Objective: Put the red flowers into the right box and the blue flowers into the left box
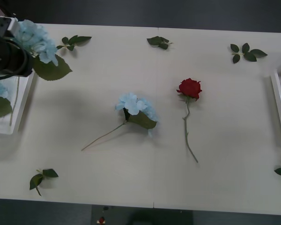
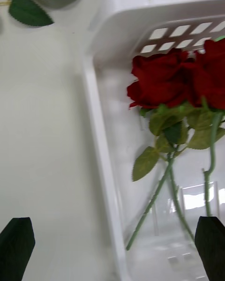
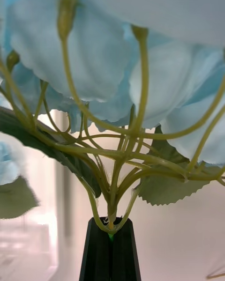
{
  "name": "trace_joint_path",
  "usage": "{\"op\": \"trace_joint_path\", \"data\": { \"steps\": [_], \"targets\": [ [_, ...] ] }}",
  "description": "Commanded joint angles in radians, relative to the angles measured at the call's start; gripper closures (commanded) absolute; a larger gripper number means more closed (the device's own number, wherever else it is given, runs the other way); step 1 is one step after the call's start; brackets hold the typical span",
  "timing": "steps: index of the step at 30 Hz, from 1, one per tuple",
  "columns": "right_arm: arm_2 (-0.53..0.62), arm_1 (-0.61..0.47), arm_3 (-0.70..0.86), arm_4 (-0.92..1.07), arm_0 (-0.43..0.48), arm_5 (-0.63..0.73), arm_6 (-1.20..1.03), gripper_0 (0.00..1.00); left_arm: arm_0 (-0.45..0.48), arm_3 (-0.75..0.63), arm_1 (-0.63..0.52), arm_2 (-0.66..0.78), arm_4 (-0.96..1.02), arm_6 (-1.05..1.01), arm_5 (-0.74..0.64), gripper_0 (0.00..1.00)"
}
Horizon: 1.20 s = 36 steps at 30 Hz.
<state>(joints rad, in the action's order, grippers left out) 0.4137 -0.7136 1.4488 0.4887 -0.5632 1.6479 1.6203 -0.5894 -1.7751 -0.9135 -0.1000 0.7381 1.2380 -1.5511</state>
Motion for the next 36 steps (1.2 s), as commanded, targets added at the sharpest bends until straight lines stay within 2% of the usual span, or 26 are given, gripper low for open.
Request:
{"op": "trace_joint_path", "data": {
  "steps": [1,6,14,20,26,32,36],
  "targets": [
    [-0.046,0.02,0.094,0.018,-0.017,0.035,-0.126,0.0,0.057,-0.026,-0.11,0.109,0.058,0.047,-0.001,1.0],
    [-0.122,0.048,0.156,0.041,-0.017,0.076,-0.231,0.0,0.149,-0.024,-0.185,0.215,0.096,0.083,-0.001,1.0],
    [-0.242,0.091,0.214,0.073,-0.017,0.098,-0.37,0.0,0.296,0.052,-0.205,0.378,0.133,0.218,0.003,1.0],
    [-0.371,0.128,0.231,0.077,-0.017,0.062,-0.481,0.0,0.41,0.16,-0.205,0.431,0.133,0.319,0.103,1.0],
    [-0.49,0.154,0.231,0.045,-0.017,0.003,-0.58,0.0,0.453,0.276,-0.205,0.422,0.132,0.408,0.227,1.0],
    [-0.598,0.178,0.229,-0.007,-0.015,-0.053,-0.672,0.0,0.453,0.355,-0.203,0.365,0.139,0.443,0.275,1.0],
    [-0.653,0.192,0.226,-0.027,-0.015,-0.083,-0.726,0.0,0.453,0.359,-0.205,0.333,0.142,0.443,0.278,1.0]
  ]
}}
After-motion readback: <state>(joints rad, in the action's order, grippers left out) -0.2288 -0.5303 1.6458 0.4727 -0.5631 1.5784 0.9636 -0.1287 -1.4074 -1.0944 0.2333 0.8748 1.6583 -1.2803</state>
